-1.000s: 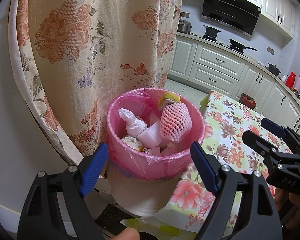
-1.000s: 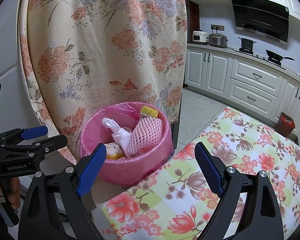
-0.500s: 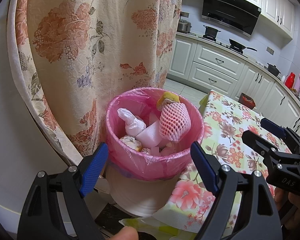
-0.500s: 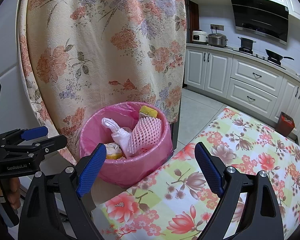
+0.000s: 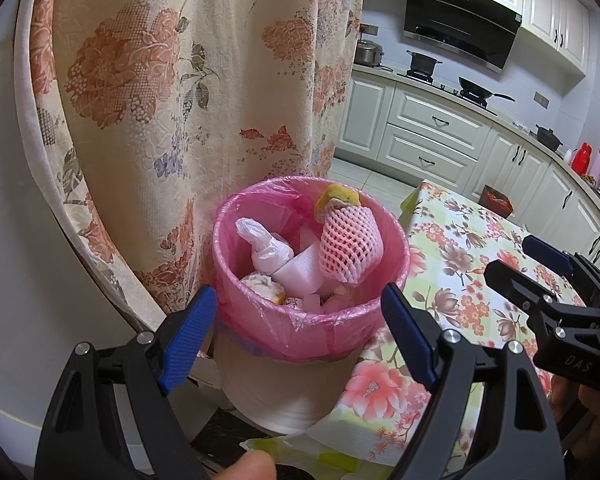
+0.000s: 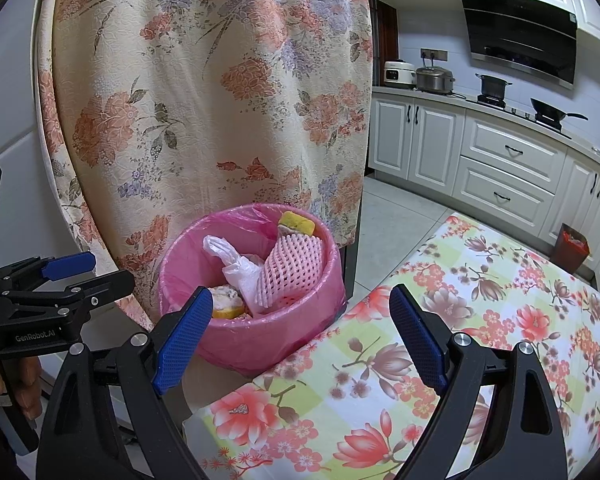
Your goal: Collect trash
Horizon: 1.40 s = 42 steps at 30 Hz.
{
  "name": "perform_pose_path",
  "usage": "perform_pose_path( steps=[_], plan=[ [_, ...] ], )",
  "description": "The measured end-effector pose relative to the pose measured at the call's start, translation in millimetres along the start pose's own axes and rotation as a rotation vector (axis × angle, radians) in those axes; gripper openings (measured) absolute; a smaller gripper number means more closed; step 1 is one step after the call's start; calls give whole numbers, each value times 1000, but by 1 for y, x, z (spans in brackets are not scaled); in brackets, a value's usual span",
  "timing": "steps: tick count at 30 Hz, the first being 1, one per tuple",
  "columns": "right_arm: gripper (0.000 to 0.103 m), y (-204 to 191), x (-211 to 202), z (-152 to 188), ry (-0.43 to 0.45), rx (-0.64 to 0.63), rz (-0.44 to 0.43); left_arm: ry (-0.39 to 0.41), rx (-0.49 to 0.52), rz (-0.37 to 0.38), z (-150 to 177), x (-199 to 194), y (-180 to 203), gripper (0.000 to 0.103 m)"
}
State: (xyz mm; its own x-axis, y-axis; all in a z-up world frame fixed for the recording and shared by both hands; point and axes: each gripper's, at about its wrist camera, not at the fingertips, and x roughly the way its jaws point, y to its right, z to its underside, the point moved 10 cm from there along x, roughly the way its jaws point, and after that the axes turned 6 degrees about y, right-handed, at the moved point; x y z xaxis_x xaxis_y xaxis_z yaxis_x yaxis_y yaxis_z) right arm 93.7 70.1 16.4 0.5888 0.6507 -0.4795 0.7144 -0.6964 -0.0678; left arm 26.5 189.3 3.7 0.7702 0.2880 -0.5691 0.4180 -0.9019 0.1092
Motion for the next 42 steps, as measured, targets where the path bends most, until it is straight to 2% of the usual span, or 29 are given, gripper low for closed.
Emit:
perform_pose_path(
  steps=[23,42],
  plan=[
    [84,1,1,1,-2,1,1,-8,-8,17,0,4,2,81],
    [84,2,5,4,-8,3,0,-3,13,-11,-3,11,2,84]
  ],
)
